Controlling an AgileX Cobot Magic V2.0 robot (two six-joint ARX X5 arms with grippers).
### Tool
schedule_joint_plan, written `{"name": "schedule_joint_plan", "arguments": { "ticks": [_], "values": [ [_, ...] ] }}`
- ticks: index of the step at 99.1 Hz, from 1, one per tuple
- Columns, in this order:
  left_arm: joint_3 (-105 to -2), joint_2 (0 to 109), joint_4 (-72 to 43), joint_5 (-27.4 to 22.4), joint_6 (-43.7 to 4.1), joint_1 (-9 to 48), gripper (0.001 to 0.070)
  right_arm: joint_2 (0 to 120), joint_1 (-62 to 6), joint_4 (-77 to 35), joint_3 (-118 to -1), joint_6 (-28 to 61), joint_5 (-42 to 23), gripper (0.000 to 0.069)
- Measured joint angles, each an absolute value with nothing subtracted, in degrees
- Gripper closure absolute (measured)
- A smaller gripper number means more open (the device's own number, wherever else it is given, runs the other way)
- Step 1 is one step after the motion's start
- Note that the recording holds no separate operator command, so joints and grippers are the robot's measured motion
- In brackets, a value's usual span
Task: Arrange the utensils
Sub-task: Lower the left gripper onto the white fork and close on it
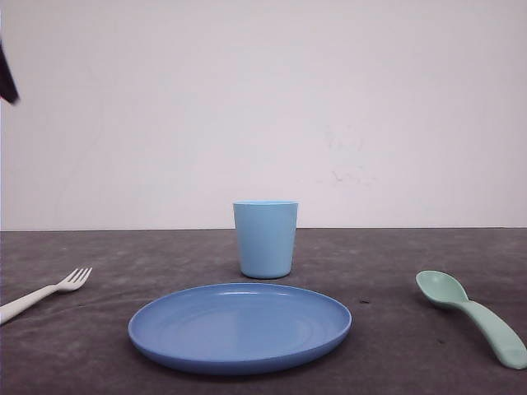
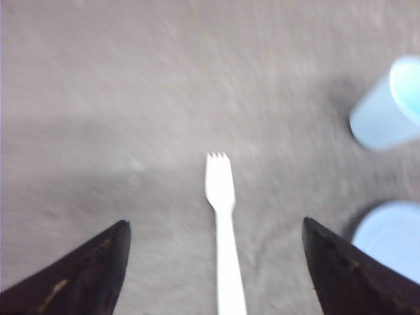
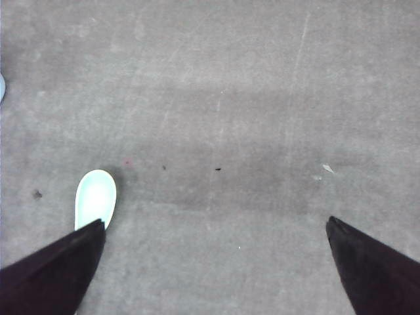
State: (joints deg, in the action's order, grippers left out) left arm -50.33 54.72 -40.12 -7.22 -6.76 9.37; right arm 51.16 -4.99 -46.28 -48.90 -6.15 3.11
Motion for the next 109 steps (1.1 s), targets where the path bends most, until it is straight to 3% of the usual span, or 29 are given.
{"name": "schedule_joint_plan", "arguments": {
  "ticks": [37,85,109],
  "values": [
    [-50.33,73.65,-35.31,-3.09,-8.49,18.28,0.0199,51.16,-4.99,-46.68,-48.90,-6.15,3.11,0.0011],
    [-50.33,85.43,-30.00,-1.19,-8.71,19.03,0.0204,51.16,-4.99,-47.07,-48.90,-6.15,3.11,0.0011],
    [-50.33,87.96,-28.42,-0.40,-8.82,19.44,0.0245,51.16,-4.99,-47.09,-48.90,-6.15,3.11,0.0011]
  ]
}}
